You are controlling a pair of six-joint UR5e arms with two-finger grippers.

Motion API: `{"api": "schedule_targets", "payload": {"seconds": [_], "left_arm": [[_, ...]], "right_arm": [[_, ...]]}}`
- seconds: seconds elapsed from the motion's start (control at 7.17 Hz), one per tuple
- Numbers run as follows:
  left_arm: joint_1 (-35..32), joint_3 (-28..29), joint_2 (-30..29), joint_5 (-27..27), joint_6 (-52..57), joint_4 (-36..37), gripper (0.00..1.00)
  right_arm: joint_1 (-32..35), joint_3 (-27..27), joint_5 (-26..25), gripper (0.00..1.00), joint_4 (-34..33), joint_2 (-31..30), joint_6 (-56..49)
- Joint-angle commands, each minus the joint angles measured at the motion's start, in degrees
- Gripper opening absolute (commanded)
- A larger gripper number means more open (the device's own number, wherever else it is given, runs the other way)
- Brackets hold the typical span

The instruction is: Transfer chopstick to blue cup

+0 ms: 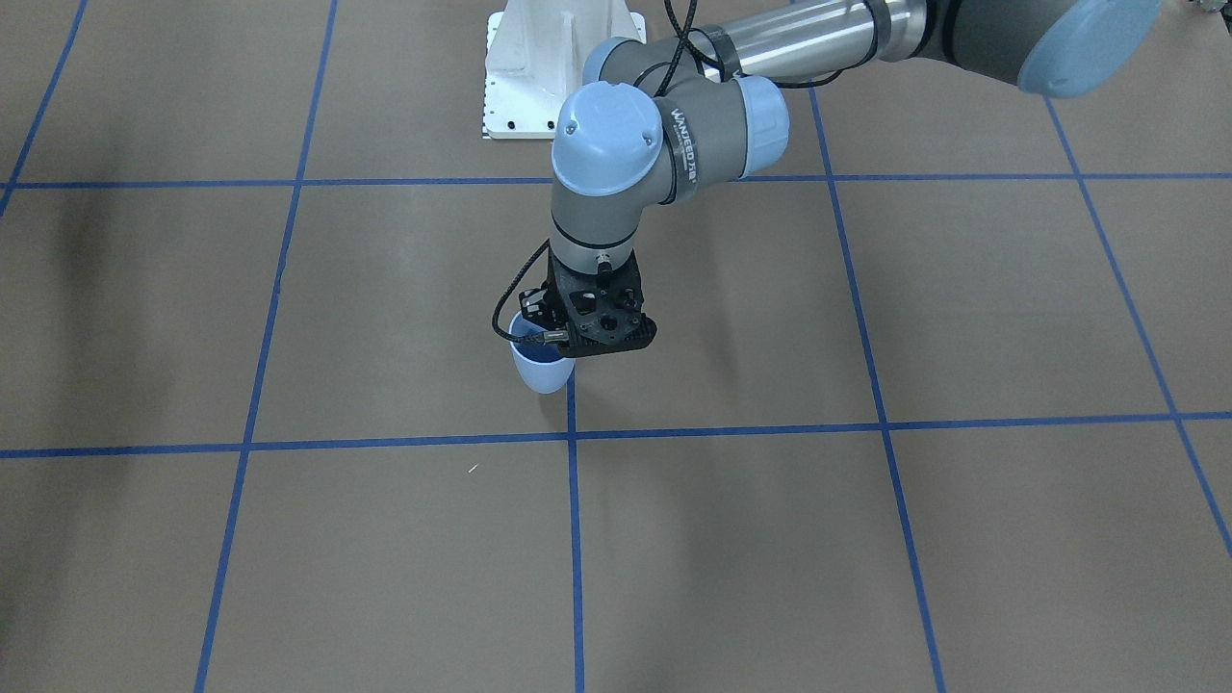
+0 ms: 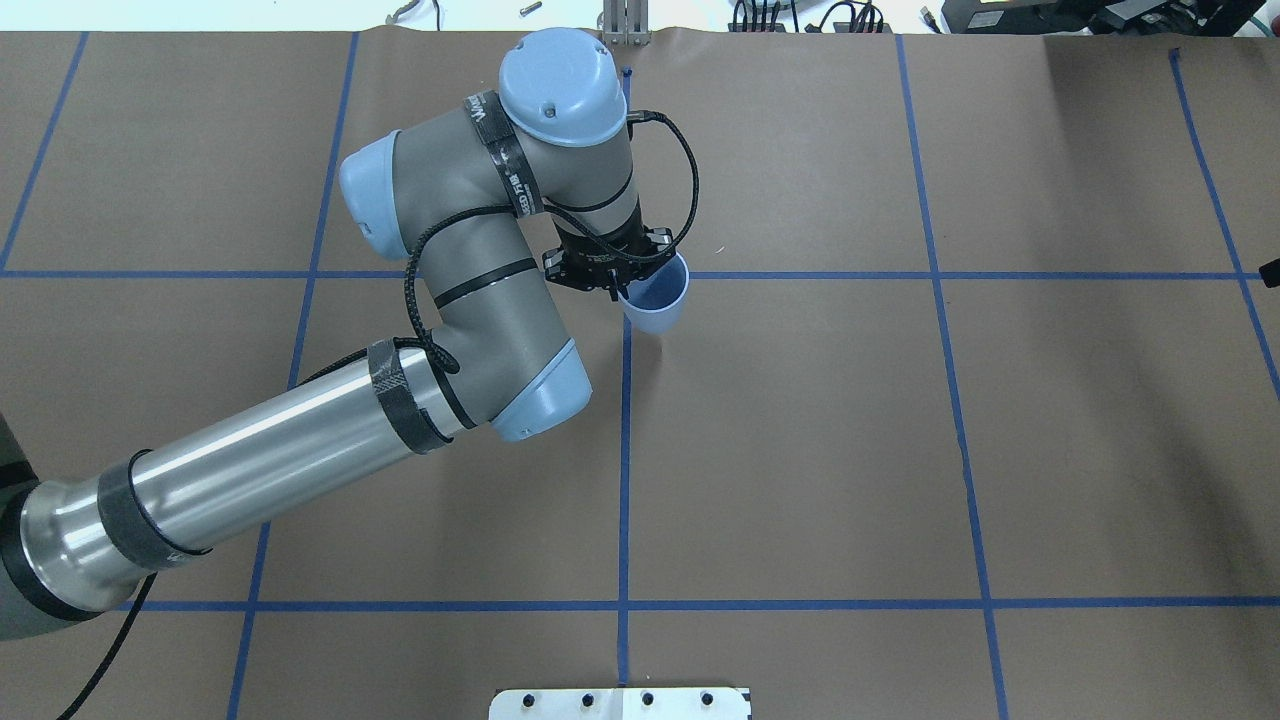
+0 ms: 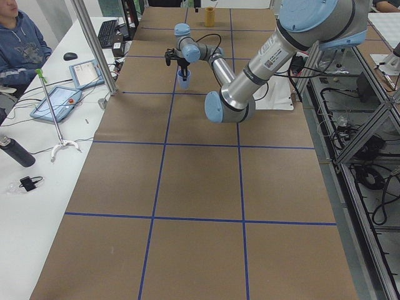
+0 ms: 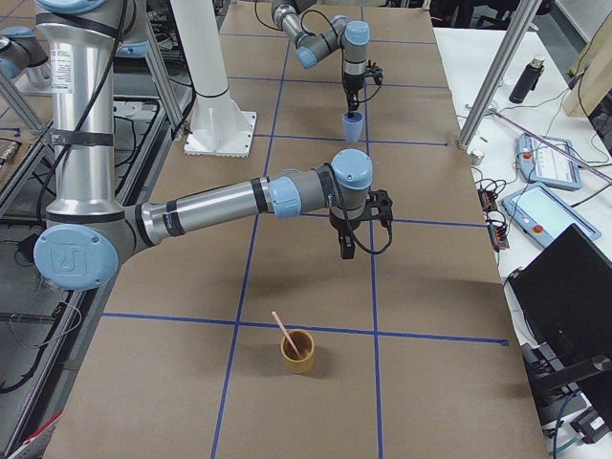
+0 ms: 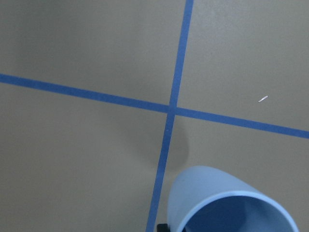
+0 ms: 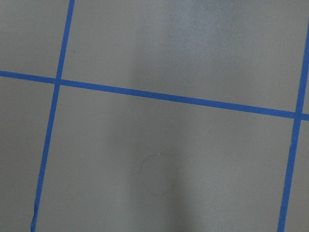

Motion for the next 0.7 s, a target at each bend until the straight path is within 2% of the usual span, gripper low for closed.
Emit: {"api": "schedule_targets", "payload": {"seconds": [0.0, 0.14, 0.28, 0.42, 0.56], "left_arm": [[0.1, 0.9, 0.0, 2.3, 0.3, 0.1, 0.0], [0.0, 1.0, 0.6, 3.3, 0.4, -0.1, 0.0], [0.0, 0.7, 0.6, 3.3, 0.3, -0.2, 0.17], [0.1, 0.9, 0.7, 3.3, 0.0, -0.2, 0.43], [0.1, 0.5, 0.7, 3.0, -0.1, -0.3, 0.63]], "right_arm": [[-0.1, 0.2, 0.0, 1.0, 0.0, 0.1, 0.1], [-0.1, 0.2, 0.0, 1.0, 0.0, 0.4, 0.1], [-0.1, 0.2, 0.0, 1.0, 0.0, 0.4, 0.1], [-0.3, 0.0, 0.0, 1.0, -0.1, 0.4, 0.1], [-0.3, 0.1, 0.0, 1.0, 0.0, 0.4, 0.3]]}}
